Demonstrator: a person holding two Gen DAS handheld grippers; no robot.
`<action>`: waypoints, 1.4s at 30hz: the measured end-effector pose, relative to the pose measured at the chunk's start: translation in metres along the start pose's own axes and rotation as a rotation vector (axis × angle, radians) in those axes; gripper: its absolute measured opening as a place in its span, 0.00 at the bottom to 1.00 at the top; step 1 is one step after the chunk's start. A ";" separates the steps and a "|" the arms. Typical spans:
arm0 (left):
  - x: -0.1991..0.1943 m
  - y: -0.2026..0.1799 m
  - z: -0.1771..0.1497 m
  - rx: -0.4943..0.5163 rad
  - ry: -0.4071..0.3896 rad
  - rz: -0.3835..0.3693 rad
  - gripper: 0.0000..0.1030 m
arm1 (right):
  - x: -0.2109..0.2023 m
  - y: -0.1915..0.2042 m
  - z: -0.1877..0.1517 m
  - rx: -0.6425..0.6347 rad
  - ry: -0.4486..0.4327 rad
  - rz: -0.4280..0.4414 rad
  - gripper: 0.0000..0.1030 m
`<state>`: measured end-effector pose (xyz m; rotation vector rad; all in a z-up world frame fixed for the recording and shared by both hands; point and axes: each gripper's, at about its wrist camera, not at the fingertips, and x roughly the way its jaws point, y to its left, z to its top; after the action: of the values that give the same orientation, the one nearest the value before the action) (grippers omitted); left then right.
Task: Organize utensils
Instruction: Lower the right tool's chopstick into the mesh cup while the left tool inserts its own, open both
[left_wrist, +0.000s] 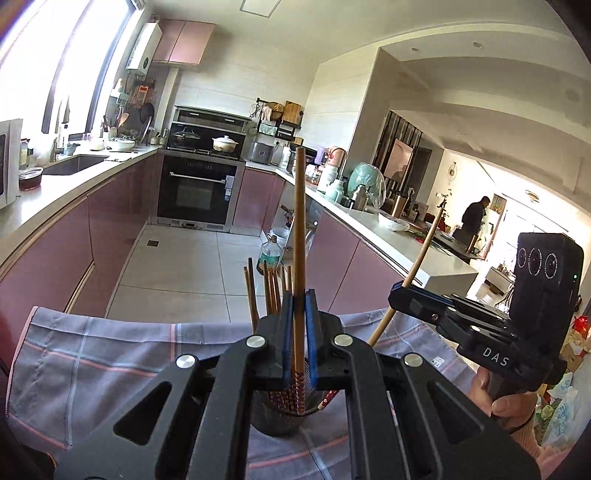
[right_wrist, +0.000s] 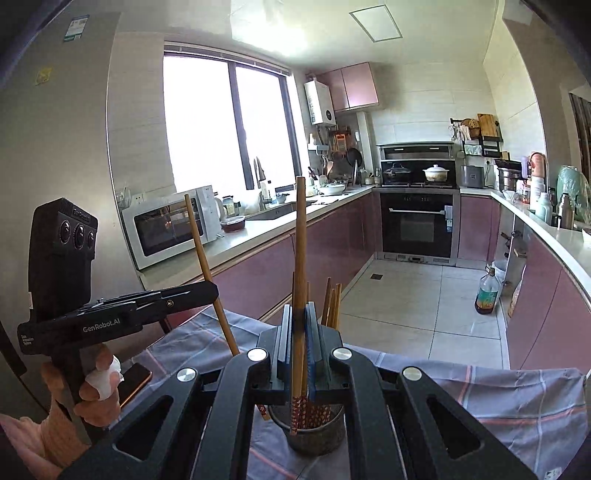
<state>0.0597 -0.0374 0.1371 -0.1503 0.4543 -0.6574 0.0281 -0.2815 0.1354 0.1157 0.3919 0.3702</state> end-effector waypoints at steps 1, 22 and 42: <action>0.004 -0.001 0.002 0.003 0.002 0.010 0.07 | 0.004 -0.001 0.000 0.000 0.004 -0.001 0.05; 0.087 -0.002 -0.033 0.058 0.222 0.075 0.07 | 0.073 0.004 -0.036 -0.032 0.268 -0.030 0.05; 0.106 0.011 -0.048 0.063 0.224 0.163 0.23 | 0.084 0.000 -0.044 0.033 0.267 -0.057 0.26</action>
<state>0.1186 -0.0942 0.0533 0.0206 0.6538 -0.5292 0.0825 -0.2489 0.0651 0.0869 0.6638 0.3241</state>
